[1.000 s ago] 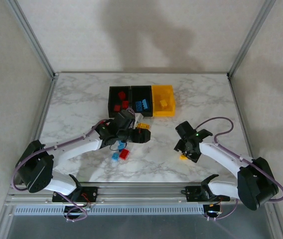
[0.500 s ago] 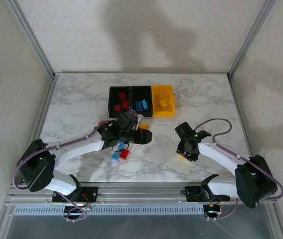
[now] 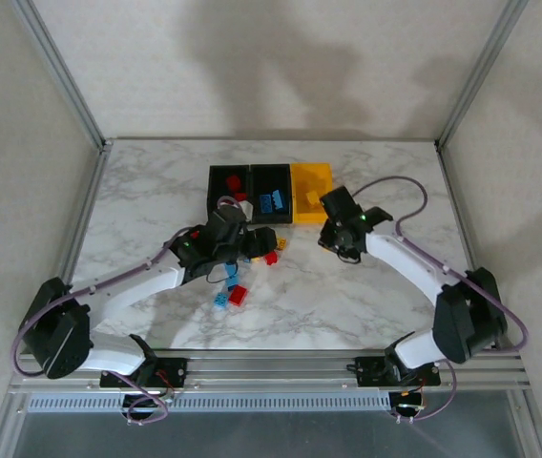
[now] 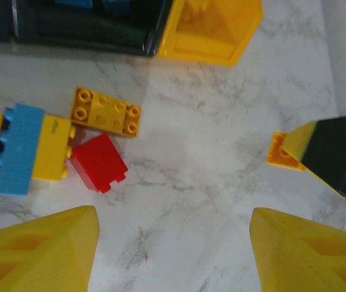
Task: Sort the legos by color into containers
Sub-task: Place the lego in the container.
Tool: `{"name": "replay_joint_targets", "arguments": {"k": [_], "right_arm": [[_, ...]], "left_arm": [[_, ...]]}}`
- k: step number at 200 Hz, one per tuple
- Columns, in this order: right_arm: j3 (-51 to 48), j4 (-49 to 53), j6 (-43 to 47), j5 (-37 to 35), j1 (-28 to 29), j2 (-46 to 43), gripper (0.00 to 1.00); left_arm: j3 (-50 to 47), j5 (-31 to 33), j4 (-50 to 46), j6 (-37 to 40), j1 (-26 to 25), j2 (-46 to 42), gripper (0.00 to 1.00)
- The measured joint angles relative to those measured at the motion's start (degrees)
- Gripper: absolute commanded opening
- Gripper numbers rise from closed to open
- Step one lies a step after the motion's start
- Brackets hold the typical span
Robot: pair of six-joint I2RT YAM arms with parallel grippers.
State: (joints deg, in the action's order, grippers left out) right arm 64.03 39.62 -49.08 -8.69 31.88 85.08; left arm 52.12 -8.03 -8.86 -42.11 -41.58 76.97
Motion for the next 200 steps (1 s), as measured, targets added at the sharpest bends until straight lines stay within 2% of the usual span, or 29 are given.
{"name": "replay_joint_targets", "arguments": {"k": [50, 113, 168, 200], "right_arm": [[17.4, -1.4, 6.2, -0.6, -2.7, 13.6, 0.33], [34.6, -1.4, 10.1, 0.8, -7.3, 31.3, 0.35], [49.1, 0.5, 11.5, 2.6, -8.3, 42.4, 0.35], [53.8, 1.4, 11.6, 3.5, -8.6, 46.1, 0.35]], "left_arm": [[-1.4, 2.2, -0.4, -2.4, 1.3, -5.7, 0.67], [-1.7, 3.7, -2.7, -3.6, 1.7, -7.9, 0.67], [-2.0, 5.0, -4.7, -4.0, 1.7, -9.7, 0.67], [-2.3, 5.4, -5.4, -4.1, 1.7, -11.3, 0.67]]}}
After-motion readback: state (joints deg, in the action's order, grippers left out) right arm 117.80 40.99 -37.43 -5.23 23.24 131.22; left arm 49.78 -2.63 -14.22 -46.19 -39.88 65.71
